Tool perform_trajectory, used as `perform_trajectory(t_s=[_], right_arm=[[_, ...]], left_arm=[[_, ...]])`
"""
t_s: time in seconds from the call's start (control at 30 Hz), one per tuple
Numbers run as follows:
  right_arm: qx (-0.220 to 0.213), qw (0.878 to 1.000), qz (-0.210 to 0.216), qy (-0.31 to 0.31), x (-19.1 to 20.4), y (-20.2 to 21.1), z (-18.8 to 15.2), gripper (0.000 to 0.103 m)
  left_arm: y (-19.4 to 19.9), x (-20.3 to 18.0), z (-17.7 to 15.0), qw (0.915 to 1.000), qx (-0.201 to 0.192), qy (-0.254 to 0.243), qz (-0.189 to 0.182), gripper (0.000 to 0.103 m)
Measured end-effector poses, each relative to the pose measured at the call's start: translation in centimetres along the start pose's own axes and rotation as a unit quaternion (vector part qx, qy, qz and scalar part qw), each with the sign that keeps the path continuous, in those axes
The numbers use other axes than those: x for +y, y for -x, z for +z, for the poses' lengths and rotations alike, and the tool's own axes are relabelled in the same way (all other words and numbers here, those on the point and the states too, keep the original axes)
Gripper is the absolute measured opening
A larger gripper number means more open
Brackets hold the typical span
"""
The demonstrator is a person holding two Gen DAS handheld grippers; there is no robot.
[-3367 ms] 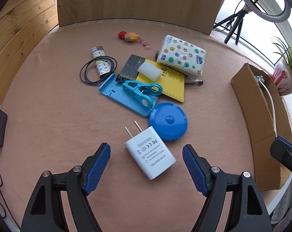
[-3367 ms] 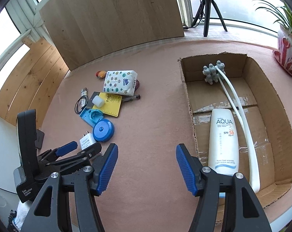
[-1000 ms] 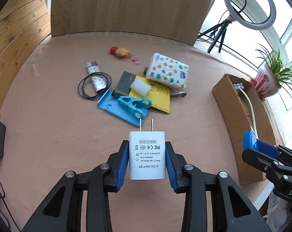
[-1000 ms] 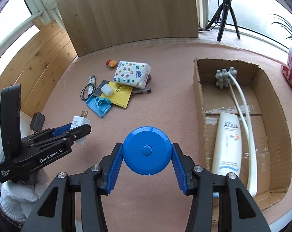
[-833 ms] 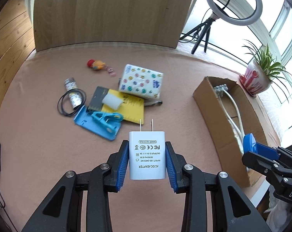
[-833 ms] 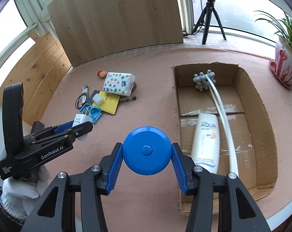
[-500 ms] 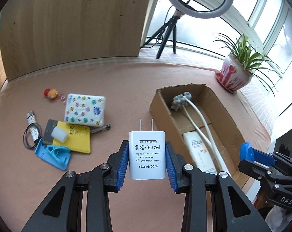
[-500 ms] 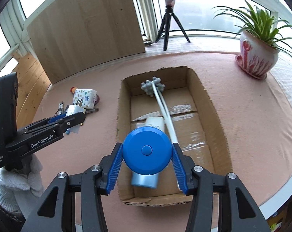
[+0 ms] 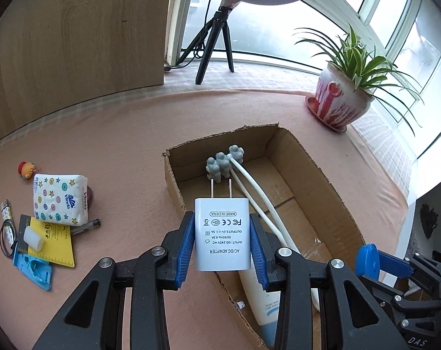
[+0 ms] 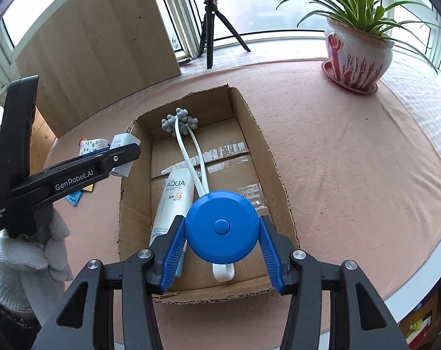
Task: Organize objects
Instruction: 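Carry the adapter and tape measure into the box while both grippers open to release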
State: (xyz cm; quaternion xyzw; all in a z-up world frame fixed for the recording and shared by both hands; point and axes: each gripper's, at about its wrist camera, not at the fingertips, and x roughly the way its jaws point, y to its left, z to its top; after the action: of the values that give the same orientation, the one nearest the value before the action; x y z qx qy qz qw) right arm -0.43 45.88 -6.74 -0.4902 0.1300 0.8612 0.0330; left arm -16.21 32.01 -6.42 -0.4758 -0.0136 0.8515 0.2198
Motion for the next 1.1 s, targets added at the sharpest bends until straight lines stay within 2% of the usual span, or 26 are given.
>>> perform_trajectory(t_s=[0.13, 0.2, 0.27, 0.3, 0.33, 0.43, 0.8, 1.1], right_arm=[[0.000, 1.000, 0.002, -0.001, 0.1, -0.4, 0.2, 0.046], [0.001, 1.000, 0.006, 0.002, 0.2, -0.4, 0.2, 0.046], [0.001, 1.000, 0.012, 0.008, 0.5, -0.4, 0.2, 0.047], [0.003, 1.000, 0.011, 0.011, 0.6, -0.5, 0.3, 0.050], [0.004, 1.000, 0.010, 0.012, 0.8, -0.5, 0.3, 0.054], [-0.001, 1.000, 0.015, 0.010, 1.1, -0.2, 0.2, 0.058], [0.003, 1.000, 0.022, 0.000, 2.4, -0.2, 0.3, 0.058], [0.011, 0.999, 0.030, 0.003, 4.3, -0.5, -0.1, 0.060]], left_arm=[[-0.7, -0.2, 0.1, 1.0000, 0.003, 0.002, 0.004, 0.039], [-0.8, -0.3, 0.2, 0.9999, 0.003, 0.003, -0.010, 0.039], [-0.5, -0.1, 0.2, 0.9998, 0.002, 0.009, -0.017, 0.047], [-0.3, -0.1, 0.2, 0.9998, 0.001, 0.011, -0.014, 0.060], [-0.1, 0.0, 0.3, 0.9998, -0.004, 0.012, -0.014, 0.064], [0.5, 0.4, 0.3, 0.9998, -0.010, 0.014, -0.009, 0.064], [2.2, 3.4, 0.0, 0.9995, -0.010, 0.029, 0.007, 0.064], [3.2, 9.5, -1.5, 0.9968, 0.003, 0.066, 0.044, 0.064]])
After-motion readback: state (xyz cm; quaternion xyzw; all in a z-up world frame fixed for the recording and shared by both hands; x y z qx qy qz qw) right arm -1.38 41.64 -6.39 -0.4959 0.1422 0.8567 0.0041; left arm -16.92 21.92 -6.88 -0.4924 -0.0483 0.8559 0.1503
